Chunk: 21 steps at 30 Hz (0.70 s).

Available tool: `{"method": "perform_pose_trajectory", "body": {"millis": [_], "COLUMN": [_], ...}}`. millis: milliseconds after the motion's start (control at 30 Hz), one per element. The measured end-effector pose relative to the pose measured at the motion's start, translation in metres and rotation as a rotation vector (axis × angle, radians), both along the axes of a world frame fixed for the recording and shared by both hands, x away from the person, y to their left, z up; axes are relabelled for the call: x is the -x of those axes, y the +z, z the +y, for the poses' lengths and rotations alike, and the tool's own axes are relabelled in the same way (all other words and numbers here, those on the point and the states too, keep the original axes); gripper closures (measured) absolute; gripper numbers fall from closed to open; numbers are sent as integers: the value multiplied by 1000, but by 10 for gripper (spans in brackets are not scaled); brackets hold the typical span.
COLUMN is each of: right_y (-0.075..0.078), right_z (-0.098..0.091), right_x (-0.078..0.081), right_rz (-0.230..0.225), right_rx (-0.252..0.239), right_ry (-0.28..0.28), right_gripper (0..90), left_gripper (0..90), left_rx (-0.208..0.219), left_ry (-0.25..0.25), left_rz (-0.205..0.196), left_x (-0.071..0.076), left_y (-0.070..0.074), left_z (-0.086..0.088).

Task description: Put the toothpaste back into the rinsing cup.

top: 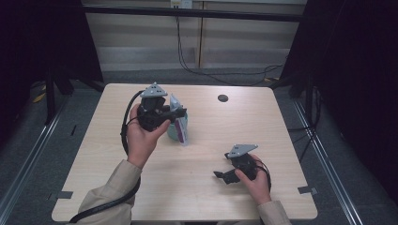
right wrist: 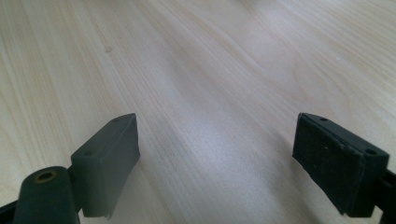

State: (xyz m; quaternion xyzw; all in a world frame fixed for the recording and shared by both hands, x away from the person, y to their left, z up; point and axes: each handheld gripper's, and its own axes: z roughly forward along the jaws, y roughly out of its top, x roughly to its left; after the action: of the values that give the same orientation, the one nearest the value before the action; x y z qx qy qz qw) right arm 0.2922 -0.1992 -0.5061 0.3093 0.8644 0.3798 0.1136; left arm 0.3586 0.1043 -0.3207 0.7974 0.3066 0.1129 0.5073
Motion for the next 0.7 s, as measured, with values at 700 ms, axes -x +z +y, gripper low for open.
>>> {"method": "perform_pose_trajectory", "body": {"millis": [700], "right_y": [-5], "right_z": [1], "right_x": [1], "right_rz": [-4], "right_rx": [2], "right_ry": [1], "right_gripper": [134], "left_gripper": [761], "left_rx": [11], "left_ry": [41], "left_rz": [-27], "left_x": [-18], "left_y": [29], "left_z": [3]}}
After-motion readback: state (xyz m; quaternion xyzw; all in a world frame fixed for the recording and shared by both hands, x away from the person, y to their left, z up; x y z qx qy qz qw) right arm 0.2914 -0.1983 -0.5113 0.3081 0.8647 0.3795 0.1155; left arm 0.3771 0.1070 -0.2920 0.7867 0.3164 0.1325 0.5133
